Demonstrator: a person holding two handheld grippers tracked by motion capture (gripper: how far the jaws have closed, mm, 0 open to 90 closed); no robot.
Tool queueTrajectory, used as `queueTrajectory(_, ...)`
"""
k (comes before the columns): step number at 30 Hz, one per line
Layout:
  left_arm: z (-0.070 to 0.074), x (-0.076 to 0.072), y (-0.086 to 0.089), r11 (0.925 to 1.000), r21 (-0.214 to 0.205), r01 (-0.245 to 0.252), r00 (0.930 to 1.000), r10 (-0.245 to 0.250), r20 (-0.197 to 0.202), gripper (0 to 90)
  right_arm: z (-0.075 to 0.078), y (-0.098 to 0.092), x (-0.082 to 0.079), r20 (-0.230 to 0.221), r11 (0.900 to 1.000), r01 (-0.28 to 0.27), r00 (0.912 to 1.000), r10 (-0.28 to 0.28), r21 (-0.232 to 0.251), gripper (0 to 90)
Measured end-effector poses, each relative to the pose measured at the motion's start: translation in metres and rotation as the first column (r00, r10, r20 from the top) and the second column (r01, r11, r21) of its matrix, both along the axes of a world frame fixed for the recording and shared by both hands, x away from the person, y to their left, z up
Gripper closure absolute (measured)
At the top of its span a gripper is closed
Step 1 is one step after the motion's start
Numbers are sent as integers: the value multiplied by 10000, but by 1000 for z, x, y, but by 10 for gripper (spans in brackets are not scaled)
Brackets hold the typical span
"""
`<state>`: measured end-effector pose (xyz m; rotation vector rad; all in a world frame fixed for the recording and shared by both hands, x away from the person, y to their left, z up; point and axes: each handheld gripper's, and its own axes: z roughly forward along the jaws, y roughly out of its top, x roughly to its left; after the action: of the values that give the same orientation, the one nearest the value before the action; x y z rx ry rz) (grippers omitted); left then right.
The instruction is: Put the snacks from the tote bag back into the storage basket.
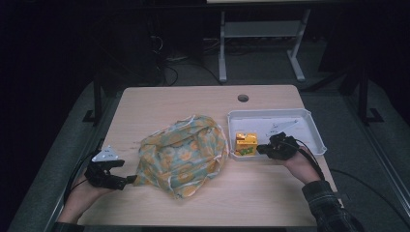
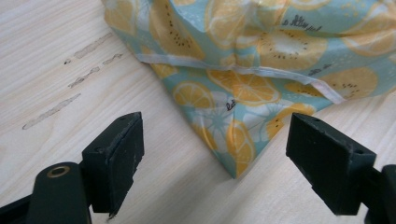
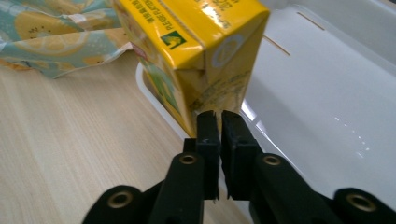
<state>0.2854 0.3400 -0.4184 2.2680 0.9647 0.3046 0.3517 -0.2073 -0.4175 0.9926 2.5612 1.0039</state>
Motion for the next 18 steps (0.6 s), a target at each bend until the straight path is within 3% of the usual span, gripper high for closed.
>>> queueTrajectory(4,-1,-1,0,9999,-95,105,9999,-106,-16,175,2,-5,-3,62,9992,403,9992,-404,82,710)
queueTrajectory(10,-2,2,2,9988,-486,-12,9998,1,-217,169,6,-11,-12,177,9966,822,9964,-824,88,469)
queueTrajectory(12,-2,2,2,9990,-436,5,9999,-10,-126,165,6,-12,-17,386,9966,820,9958,-824,116,415)
queueTrajectory(18,-6,-1,-2,9992,-357,161,9999,-162,-36,162,1,-15,-30,274,9943,1032,9944,-1024,-275,306)
